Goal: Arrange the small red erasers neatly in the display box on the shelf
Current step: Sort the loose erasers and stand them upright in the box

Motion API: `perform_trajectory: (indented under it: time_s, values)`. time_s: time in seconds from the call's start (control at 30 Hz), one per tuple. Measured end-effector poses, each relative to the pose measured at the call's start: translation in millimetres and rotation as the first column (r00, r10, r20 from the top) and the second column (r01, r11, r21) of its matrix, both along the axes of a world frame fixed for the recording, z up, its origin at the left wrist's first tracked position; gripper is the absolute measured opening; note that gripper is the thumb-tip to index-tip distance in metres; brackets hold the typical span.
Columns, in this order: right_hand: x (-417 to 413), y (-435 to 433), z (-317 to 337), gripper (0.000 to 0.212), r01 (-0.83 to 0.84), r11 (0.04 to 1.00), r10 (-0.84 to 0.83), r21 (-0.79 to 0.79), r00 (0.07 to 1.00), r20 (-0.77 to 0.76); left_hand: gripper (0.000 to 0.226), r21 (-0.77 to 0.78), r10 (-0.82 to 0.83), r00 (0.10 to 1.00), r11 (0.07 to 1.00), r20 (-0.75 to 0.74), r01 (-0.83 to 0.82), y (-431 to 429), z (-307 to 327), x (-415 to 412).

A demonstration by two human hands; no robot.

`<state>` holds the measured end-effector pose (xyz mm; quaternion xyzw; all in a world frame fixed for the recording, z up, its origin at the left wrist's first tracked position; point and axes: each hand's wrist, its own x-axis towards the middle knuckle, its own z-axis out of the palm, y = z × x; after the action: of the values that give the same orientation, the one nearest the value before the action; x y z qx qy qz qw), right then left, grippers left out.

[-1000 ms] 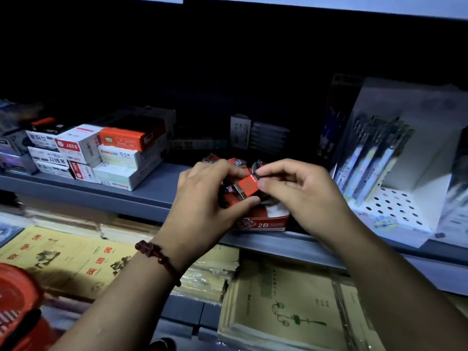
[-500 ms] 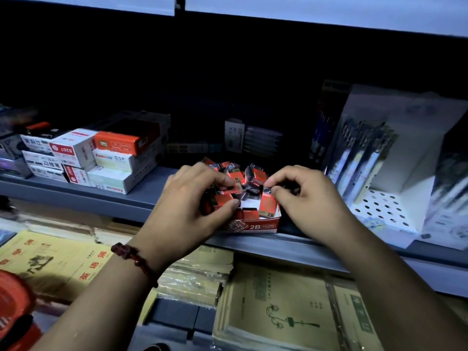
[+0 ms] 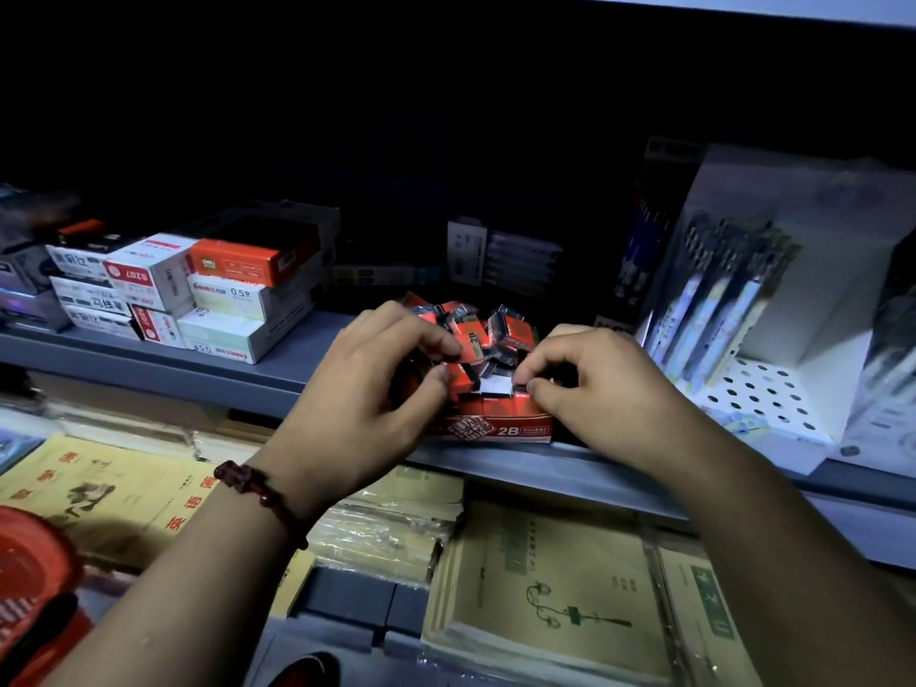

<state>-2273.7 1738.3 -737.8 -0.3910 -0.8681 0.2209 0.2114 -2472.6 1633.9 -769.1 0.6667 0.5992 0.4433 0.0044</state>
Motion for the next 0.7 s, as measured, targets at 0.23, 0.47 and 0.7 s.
perform_trajectory:
  time_s: [0.23,0.47,0.7]
  values:
    - [-3.7,-1.9,-3.1,0.016,-0.01,0.997,0.011,0.075,1.0,-0.008,0.02,-0.01,-0.003,0.999,1.0,0.055,0.003,-0.7,-0.3,-2.1]
    - [-23.2,-18.3,-0.7,0.011,-0.059,0.994,0.039,-0.09,0.977,-0.21,0.02,0.007,0.014,0.998,1.0,0.06,-0.014,-2.1,1.3,-5.6]
    - [-33.9,-20.8,-4.9,0.009,-0.084,0.966,-0.019,-0.246,0.921,-0.389,0.027,0.016,-0.014,0.996,1.0,0.088,0.013,-4.6,-1.8,-6.0]
